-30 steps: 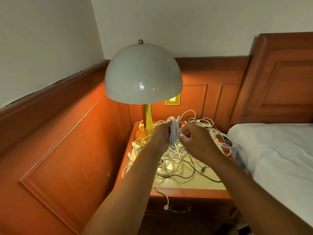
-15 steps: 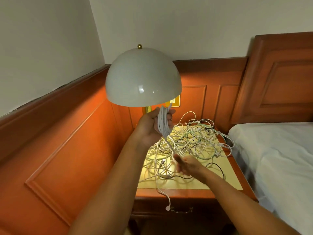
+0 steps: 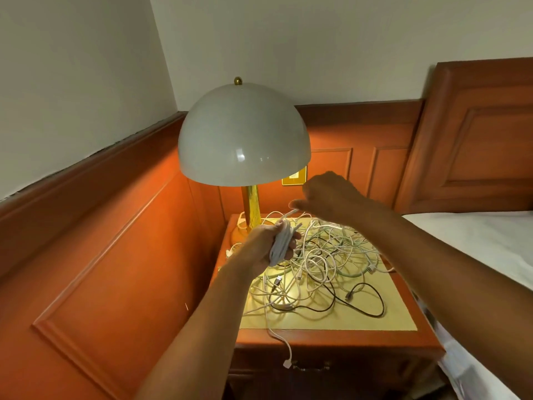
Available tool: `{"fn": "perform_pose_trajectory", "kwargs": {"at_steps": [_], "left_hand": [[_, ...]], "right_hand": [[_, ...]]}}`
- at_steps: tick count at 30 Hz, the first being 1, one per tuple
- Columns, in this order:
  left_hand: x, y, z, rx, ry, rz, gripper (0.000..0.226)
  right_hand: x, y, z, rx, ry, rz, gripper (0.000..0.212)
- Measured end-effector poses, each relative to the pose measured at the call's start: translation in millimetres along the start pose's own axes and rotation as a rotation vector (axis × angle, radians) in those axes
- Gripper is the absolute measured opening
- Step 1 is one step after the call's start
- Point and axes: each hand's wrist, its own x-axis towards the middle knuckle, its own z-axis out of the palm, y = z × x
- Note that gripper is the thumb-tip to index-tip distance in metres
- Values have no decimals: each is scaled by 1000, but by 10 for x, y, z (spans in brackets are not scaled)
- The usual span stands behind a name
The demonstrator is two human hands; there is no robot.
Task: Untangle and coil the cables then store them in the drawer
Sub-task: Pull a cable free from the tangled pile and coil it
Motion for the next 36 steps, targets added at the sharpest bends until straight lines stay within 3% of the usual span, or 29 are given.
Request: {"fn": "perform_pose_trajectory", "kwargs": {"at_steps": [3, 5, 7, 9, 10, 11, 14, 16, 18, 22, 25, 30, 33, 36], "left_hand": [[85, -43, 77, -157, 57, 47, 29], [124, -62, 84, -257, 41, 47, 30], [143, -70, 90, -308, -8, 19, 34], [151, -57, 132, -356, -42, 11, 35], [156, -39, 153, -388, -39, 21, 34], [158, -13, 162, -410, -34, 33, 34], [126, 98, 151, -448, -38, 58, 34], [88, 166, 133, -488, -68, 72, 36], [34, 201, 123, -479, -104, 72, 38], [-122, 166, 110, -455, -177, 66, 41], [-200, 131, 82, -337, -197, 77, 40], [-141, 38, 124, -132, -249, -34, 41], [-28, -21, 122, -32, -249, -65, 43], [82, -47, 157, 111, -189, -54, 37]], "right_hand": [[-295, -139, 32, 215, -131, 6, 30], [-554, -197, 175, 568, -180, 94, 13], [-822, -251, 376, 950, -160, 194, 29], [-1031, -253, 587, 1192, -73, 275, 15], [-1111, -258, 692, 1287, -54, 314, 14], [-1188, -279, 795, 1366, -59, 363, 30], [-1416, -380, 1131, 1470, -212, 374, 45], [-1513, -422, 1329, 1426, -358, 316, 39], [-1482, -389, 1495, 1372, -392, 356, 34], [-1095, -66, 1499, 1009, -199, 583, 53], [-762, 239, 1281, 756, -114, 606, 62], [-264, 442, 573, 774, 61, 405, 32], [-128, 396, 226, 619, 107, 289, 15], [-125, 284, 148, 387, 105, 193, 15]]}}
